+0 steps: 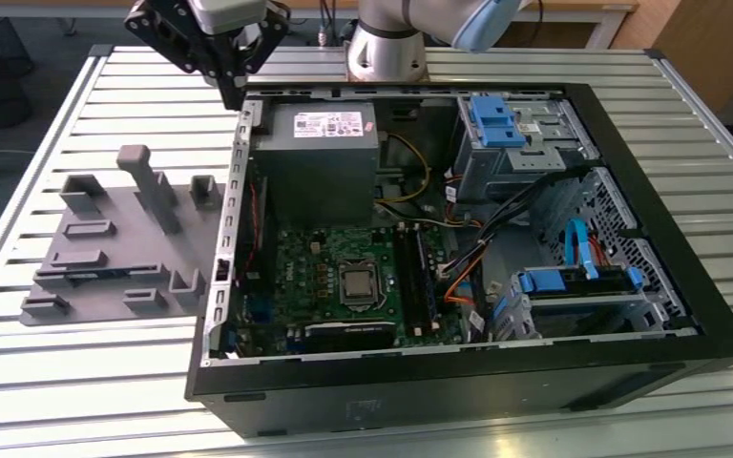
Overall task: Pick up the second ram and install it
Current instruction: 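Reach for the second ram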
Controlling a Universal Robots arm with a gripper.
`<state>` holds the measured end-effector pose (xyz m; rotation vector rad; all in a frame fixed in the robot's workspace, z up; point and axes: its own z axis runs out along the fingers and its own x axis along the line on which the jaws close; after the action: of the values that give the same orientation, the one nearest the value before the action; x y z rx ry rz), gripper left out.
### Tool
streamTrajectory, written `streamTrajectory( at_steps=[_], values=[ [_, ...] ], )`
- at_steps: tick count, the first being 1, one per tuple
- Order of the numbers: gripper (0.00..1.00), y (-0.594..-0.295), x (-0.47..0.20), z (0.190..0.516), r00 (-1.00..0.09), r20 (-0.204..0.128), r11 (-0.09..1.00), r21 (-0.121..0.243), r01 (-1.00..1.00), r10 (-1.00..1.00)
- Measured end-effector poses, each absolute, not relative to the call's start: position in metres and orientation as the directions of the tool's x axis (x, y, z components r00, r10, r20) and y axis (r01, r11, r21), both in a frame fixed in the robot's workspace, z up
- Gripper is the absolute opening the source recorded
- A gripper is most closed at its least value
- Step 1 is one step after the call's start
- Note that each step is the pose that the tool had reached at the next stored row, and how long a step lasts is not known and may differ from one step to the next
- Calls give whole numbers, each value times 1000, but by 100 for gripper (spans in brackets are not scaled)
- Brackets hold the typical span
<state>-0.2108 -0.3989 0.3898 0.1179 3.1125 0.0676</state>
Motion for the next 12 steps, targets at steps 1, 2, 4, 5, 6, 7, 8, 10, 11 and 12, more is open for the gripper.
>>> streamTrajectory(
  at_steps=[1, 2, 4, 5, 6, 7, 8, 10, 11, 12],
  values=[
    [11, -399, -211, 390, -997, -24, 996, 44, 75, 76],
    [11, -399, -211, 390, -997, -24, 996, 44, 75, 76],
    [11, -399, -212, 390, -997, -24, 996, 44, 75, 76],
    [11, -399, -213, 390, -997, -24, 996, 44, 75, 76],
    [11, -399, -213, 390, -997, -24, 996, 44, 75, 76],
    [11, -399, -213, 390, -997, -24, 996, 44, 75, 76],
    [11, -399, -214, 390, -997, -24, 996, 44, 75, 76],
    [11, -399, -214, 390, -997, -24, 996, 44, 75, 76],
    [11, -399, -215, 390, -997, -24, 996, 44, 75, 76],
    [11, -399, -215, 390, -997, -24, 996, 44, 75, 76]
  ],
)
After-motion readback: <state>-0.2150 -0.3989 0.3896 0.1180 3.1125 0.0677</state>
